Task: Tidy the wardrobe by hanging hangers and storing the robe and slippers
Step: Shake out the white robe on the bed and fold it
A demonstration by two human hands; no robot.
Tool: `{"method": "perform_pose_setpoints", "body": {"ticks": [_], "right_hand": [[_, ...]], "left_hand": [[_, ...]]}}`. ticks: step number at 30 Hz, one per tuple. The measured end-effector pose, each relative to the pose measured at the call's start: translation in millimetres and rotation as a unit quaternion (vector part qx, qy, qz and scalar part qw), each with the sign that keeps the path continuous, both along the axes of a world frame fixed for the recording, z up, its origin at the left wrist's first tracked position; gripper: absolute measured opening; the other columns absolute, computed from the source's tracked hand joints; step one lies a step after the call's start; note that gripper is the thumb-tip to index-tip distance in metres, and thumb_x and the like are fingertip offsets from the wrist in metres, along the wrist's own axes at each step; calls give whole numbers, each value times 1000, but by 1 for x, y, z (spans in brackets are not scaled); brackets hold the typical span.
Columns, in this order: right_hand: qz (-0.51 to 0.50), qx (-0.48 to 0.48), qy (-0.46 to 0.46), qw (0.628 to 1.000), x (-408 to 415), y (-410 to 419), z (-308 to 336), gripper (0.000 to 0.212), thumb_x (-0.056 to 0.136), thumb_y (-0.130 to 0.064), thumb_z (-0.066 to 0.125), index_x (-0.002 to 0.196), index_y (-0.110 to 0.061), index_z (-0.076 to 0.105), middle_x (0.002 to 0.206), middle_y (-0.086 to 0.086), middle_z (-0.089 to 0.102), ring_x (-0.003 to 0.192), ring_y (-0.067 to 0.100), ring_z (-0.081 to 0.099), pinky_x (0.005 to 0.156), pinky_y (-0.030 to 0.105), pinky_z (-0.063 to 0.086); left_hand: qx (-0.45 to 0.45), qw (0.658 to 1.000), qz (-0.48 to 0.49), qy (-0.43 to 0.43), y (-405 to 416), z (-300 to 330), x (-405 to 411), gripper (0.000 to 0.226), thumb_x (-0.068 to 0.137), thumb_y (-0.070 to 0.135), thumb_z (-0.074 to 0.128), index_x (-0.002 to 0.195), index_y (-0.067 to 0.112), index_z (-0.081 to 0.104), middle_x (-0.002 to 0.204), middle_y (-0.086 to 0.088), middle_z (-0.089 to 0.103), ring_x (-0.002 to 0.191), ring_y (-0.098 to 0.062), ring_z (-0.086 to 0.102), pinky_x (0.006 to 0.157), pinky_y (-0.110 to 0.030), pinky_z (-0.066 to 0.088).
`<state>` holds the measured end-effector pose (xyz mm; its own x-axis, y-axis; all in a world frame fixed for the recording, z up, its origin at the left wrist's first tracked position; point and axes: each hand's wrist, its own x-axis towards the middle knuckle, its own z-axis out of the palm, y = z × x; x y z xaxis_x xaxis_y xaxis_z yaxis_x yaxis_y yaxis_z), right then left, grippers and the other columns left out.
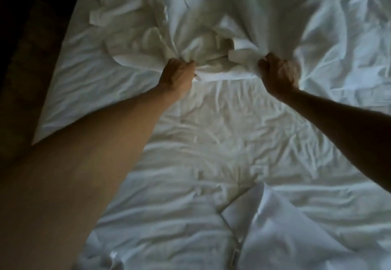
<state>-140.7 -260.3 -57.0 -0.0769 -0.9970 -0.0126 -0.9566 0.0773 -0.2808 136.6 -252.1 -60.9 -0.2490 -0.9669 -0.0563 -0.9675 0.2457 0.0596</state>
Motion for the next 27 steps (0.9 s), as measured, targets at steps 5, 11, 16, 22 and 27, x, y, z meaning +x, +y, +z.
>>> {"method": "perform_pose_setpoints", "body": {"ticks": [5,11,16,22,27], "right_hand": [[-151,74,-236,957,-4,122,-16,50,100,-48,36,111,-10,68,105,22,70,101,40,64,87,47,50],[-265,154,-384,871,8,281,-5,41,105,-30,45,127,-2,65,126,21,65,111,21,55,101,33,42],[-303,219,-390,842,10,374,18,40,105,-26,47,131,1,61,131,22,61,121,33,54,96,28,34],[-264,220,-329,880,11,431,40,47,102,-48,44,121,-13,68,116,14,69,114,33,61,101,42,45],[-93,-94,-223,966,68,383,91,14,93,-25,53,89,-17,64,88,-4,57,82,25,56,69,34,43]], "left_hand": [[15,989,62,135,115,-17,3,32,89,36,62,90,5,69,74,-22,69,68,-40,67,64,-40,52],[128,948,160,242,246,3,-1,49,79,59,53,83,12,66,82,-12,72,85,-36,66,63,-32,40],[173,930,186,265,340,12,-8,60,73,68,45,76,12,65,78,-11,71,78,-30,65,59,-30,36],[189,934,108,283,406,7,-5,46,80,62,54,79,19,70,82,4,71,83,-19,66,76,-28,43],[-36,859,316,401,410,29,-8,42,85,50,68,110,16,65,113,1,55,102,-15,53,85,-27,46]]}}
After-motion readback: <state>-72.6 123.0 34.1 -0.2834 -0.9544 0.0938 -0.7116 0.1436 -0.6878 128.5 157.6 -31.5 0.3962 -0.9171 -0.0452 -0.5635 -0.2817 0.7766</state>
